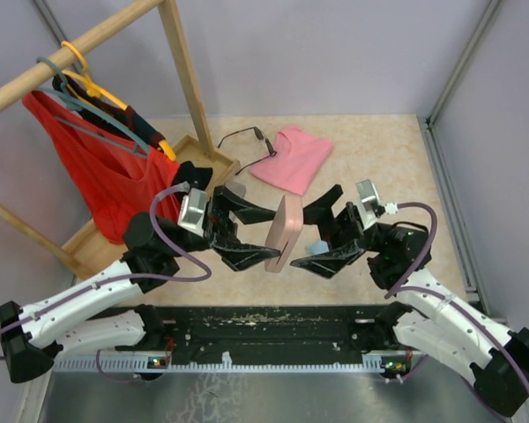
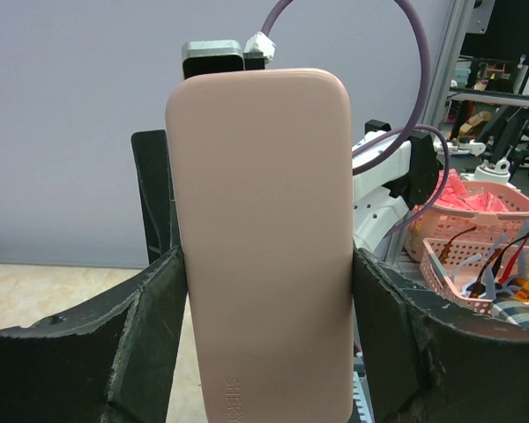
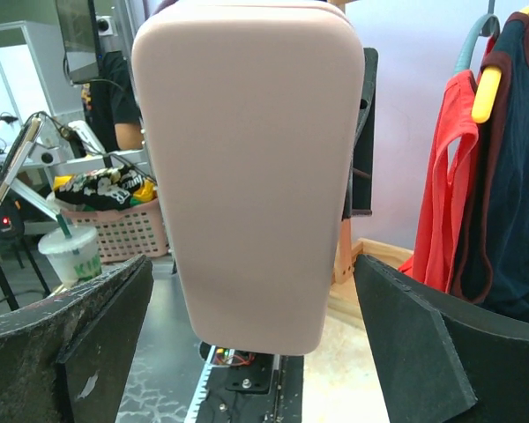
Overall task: Organize the sunglasses
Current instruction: Open the sunglasses case.
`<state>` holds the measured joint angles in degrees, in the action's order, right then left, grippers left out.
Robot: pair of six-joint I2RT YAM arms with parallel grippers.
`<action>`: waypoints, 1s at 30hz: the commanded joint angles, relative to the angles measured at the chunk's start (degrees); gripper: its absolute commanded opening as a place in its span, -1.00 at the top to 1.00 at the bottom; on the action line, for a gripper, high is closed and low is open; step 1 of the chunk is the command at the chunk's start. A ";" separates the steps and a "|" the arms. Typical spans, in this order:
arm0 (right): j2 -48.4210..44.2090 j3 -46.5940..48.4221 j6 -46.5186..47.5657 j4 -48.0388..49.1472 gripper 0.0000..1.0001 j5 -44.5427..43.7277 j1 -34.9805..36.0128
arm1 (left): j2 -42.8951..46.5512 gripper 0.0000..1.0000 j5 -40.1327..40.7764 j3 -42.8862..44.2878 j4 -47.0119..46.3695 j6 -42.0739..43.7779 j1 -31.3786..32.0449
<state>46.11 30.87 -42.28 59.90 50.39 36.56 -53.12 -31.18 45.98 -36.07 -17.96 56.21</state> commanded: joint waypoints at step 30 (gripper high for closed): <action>0.06 5.78 5.17 -8.01 0.01 -6.36 4.49 | 0.48 0.99 1.84 1.92 -1.46 2.12 -0.22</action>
<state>46.28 33.54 -38.15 51.81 45.98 40.49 -54.08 -30.65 46.17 -35.99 -17.65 56.14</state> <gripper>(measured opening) 0.688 0.746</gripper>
